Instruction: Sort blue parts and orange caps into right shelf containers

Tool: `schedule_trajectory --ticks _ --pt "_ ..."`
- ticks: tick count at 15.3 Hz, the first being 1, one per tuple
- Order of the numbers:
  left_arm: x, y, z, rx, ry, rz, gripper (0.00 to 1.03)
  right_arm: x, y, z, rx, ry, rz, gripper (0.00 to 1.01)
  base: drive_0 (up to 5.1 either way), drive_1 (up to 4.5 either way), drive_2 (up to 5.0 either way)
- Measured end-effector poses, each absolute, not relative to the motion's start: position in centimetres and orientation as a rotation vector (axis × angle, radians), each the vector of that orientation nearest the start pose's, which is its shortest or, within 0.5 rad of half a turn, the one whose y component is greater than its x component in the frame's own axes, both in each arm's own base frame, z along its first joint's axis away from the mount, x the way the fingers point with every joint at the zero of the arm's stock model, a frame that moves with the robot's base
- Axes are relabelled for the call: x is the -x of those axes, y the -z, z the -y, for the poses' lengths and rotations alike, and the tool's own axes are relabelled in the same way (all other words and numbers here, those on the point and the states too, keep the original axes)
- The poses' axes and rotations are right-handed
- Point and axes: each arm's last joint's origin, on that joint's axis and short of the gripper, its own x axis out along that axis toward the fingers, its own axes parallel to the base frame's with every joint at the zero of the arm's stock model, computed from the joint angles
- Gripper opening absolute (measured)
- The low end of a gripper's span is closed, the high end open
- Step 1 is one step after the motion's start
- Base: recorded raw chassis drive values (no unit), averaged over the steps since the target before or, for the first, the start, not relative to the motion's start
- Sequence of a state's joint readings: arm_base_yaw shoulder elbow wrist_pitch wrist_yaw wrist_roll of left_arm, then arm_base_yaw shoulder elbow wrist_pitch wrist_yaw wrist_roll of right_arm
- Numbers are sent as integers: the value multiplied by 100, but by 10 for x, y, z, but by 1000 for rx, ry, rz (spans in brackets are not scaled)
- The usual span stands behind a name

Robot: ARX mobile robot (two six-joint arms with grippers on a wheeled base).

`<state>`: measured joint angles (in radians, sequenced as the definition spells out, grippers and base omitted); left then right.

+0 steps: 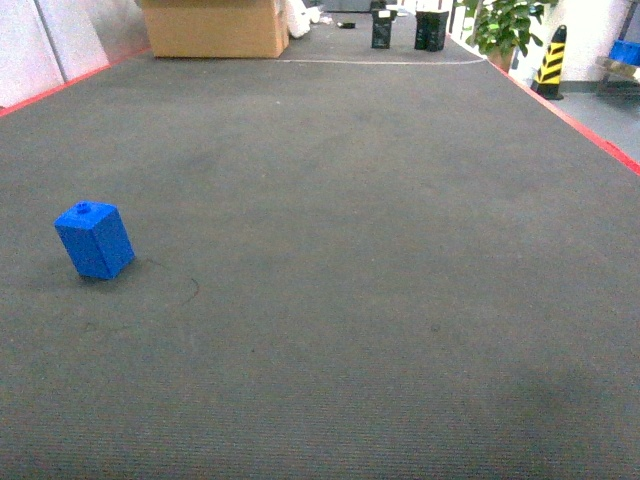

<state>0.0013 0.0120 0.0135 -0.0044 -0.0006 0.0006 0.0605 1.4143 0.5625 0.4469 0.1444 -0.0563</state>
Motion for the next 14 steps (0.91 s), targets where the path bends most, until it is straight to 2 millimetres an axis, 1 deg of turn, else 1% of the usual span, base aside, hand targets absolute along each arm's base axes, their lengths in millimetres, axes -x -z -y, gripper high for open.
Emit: schedule_trajectory --ticks 1,2,3,4,5,6,7,8,10,12,14 --pt "-98 -167 0 -1 -2 -3 98 -219 -181 -20 120 61 -427 44 0 0 0" --pt "-98 -167 0 -1 -2 -3 98 -178 -181 -19 151 113 -368 44 0 0 0" --pt "-98 -167 0 -1 -2 -2 98 -169 -201 -16 133 151 -241 44 0 0 0" --pt "-98 -167 0 -1 -2 -3 98 -169 -208 -16 127 151 -212 44 0 0 0" --pt "-97 -165 1 4 7 -67 98 -170 -205 -16 134 149 -235 44 0 0 0" --pt "-107 -168 3 6 43 -172 98 -171 -202 -16 139 146 -253 44 0 0 0" --pt "-118 -178 4 9 71 -166 98 -171 -203 -16 137 146 -244 44 0 0 0" --pt "-136 -191 6 4 94 -147 98 -171 -203 -16 137 148 -245 44 0 0 0" --pt "-171 -207 11 -6 132 -162 98 -171 -203 -16 137 148 -244 44 0 0 0" --pt "-211 -206 16 -1 183 -272 98 -171 -203 -16 137 148 -245 44 0 0 0" --pt "-239 -208 22 -1 206 -319 98 -171 -203 -16 137 148 -245 44 0 0 0"
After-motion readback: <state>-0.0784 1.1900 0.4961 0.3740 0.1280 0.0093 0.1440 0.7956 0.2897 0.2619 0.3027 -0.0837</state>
